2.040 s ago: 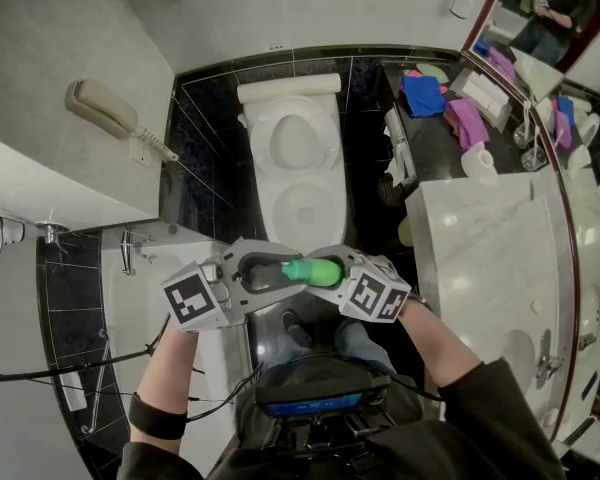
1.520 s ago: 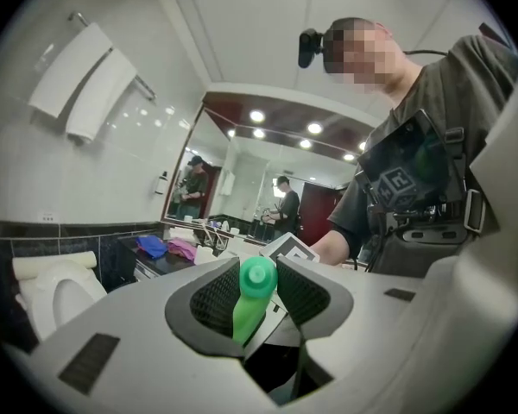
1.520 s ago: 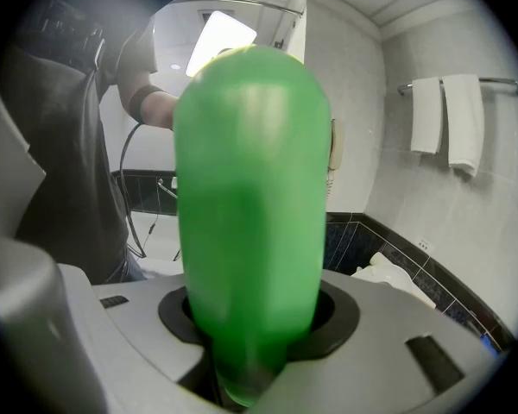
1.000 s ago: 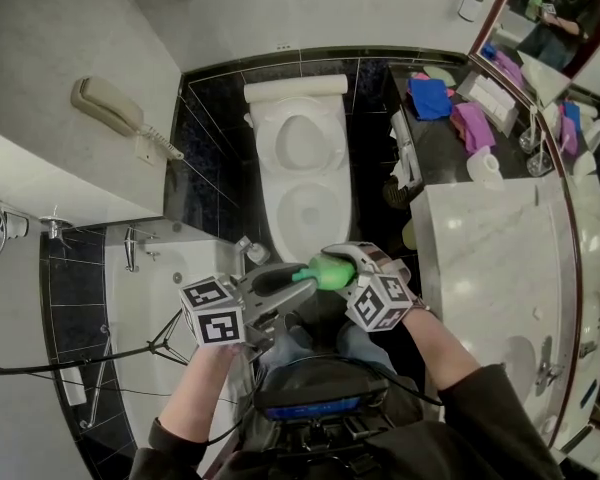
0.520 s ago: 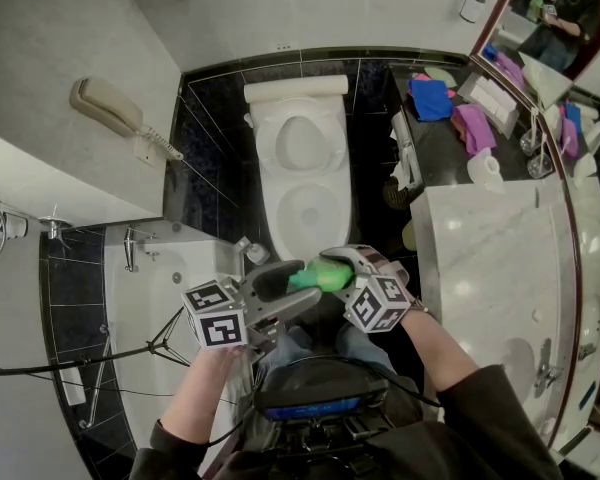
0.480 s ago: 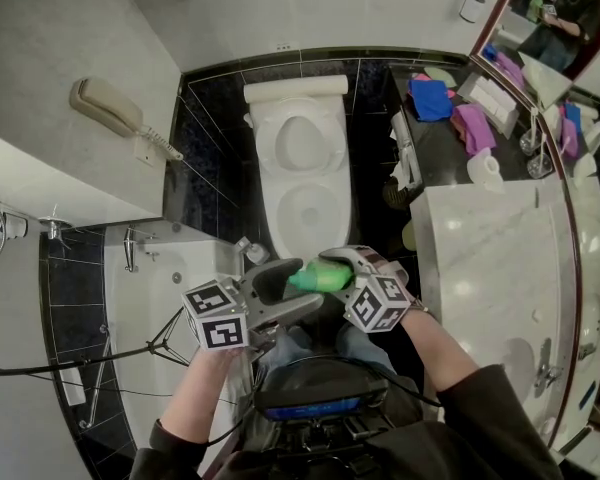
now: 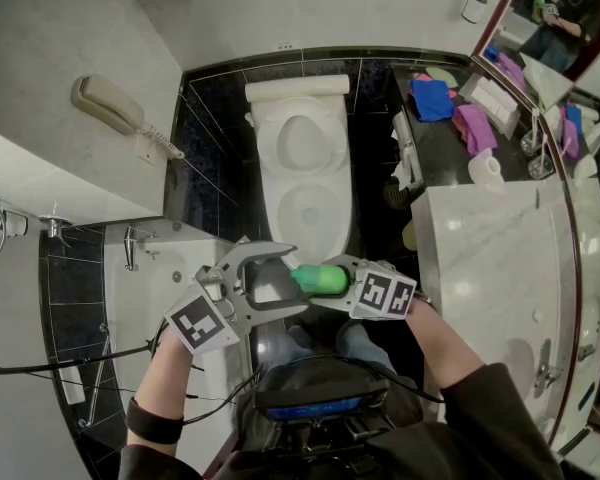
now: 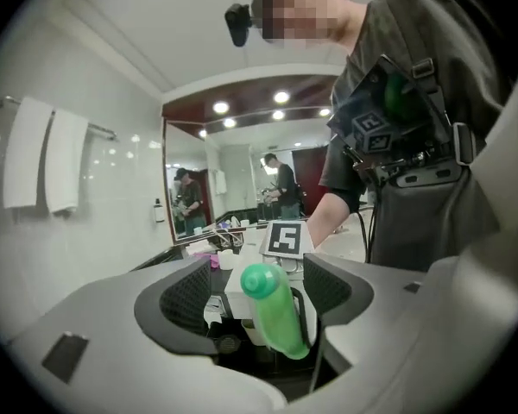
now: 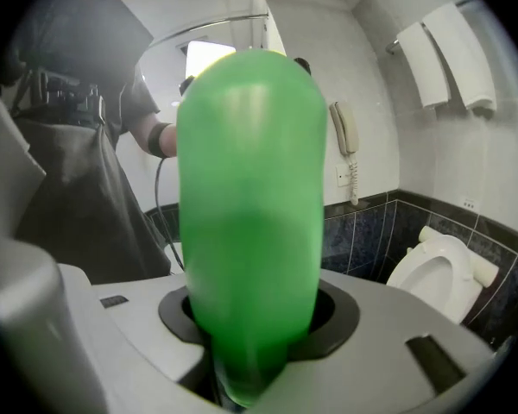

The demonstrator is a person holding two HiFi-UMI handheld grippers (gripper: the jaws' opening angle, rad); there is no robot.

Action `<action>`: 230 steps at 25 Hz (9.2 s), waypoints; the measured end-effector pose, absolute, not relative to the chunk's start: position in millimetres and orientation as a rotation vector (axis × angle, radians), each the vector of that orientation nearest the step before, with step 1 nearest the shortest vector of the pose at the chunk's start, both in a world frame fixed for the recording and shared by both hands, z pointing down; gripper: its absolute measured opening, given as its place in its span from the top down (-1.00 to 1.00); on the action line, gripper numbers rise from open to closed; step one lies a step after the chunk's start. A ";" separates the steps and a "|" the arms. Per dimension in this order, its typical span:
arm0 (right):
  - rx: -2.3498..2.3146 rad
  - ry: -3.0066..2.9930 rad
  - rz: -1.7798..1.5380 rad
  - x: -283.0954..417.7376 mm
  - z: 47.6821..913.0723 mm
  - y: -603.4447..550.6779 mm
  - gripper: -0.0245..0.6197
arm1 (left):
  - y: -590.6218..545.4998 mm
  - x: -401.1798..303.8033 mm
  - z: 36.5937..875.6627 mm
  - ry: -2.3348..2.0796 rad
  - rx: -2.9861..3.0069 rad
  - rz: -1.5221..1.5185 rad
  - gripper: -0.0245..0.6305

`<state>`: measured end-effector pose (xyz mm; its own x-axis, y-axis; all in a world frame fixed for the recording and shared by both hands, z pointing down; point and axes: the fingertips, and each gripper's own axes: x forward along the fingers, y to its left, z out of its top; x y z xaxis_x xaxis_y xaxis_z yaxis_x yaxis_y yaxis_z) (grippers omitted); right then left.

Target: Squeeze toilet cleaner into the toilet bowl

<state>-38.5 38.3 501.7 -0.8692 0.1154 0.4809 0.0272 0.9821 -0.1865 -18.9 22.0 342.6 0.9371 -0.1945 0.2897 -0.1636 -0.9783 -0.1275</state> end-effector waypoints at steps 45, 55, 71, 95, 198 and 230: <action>0.268 -2.336 -0.444 -9.3 520.3 -22.5 0.34 | 6.8 -30.9 385.5 0.728 -3.695 0.010 0.48; -0.033 -2.497 0.052 -21.1 514.8 11.8 0.34 | 17.6 -16.4 357.8 0.400 -3.095 -0.432 -0.29; -0.369 -2.530 0.350 -29.2 505.3 51.5 0.34 | 14.6 -10.6 349.4 0.235 -2.864 -0.544 0.22; 0.136 -2.401 -0.337 -10.5 521.6 -1.9 0.34 | 19.5 -21.0 386.0 0.644 -3.565 -0.306 0.50; -0.267 -2.509 0.088 -22.2 502.1 35.3 0.34 | 21.1 0.8 352.3 0.296 -3.087 -0.546 0.46; -0.272 -2.532 0.171 -22.8 503.7 33.4 0.34 | 20.1 -7.4 344.1 0.420 -3.125 -0.445 -0.31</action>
<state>-22.8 33.4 503.7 -0.8105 0.2307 0.5384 0.1563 0.9710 -0.1808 -7.4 20.1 344.1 0.9262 -0.2526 0.2800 -0.2644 -0.9644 0.0047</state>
